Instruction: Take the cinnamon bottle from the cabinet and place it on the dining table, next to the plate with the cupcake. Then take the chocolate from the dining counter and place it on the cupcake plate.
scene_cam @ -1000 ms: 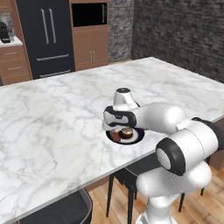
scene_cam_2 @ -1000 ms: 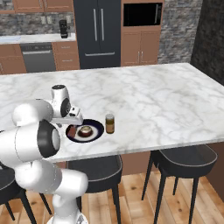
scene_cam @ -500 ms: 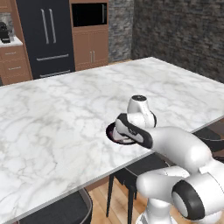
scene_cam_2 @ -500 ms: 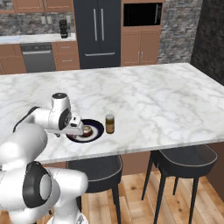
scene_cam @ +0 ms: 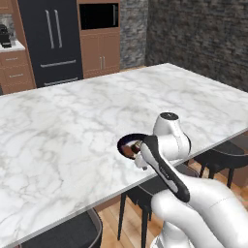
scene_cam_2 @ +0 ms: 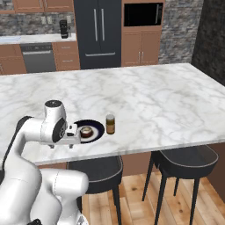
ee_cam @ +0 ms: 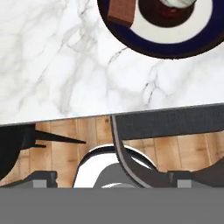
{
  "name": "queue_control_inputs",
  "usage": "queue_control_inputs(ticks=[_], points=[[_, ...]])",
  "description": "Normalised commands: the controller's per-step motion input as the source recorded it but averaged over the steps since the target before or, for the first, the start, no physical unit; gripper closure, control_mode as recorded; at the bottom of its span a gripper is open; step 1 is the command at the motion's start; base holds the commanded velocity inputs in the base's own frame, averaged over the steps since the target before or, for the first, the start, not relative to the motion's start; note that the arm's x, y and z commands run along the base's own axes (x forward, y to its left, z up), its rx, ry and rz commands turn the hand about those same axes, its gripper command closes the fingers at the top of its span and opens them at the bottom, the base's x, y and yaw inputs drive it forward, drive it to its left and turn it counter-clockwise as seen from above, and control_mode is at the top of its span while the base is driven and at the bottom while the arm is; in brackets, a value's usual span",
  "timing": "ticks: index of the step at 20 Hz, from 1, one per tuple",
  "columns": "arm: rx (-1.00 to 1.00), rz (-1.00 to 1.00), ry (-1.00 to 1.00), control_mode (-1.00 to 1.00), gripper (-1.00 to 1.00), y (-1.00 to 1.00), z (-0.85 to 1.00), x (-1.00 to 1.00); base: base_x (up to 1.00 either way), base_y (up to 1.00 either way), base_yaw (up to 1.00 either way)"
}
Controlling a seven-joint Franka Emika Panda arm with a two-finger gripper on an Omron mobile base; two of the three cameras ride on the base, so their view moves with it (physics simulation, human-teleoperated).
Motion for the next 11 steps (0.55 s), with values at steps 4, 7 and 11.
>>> queue_control_inputs(ticks=[4,7,11], points=[[0.00,0.12,-0.01,-1.00,-1.00,-0.05,0.15,-0.78,0.00,0.00,0.00],[-0.01,0.10,-0.09,-1.00,-1.00,-0.05,0.08,-0.80,0.00,0.00,0.00],[-0.07,0.08,-0.22,-1.00,-1.00,-0.05,0.05,-0.78,0.00,0.00,0.00]])
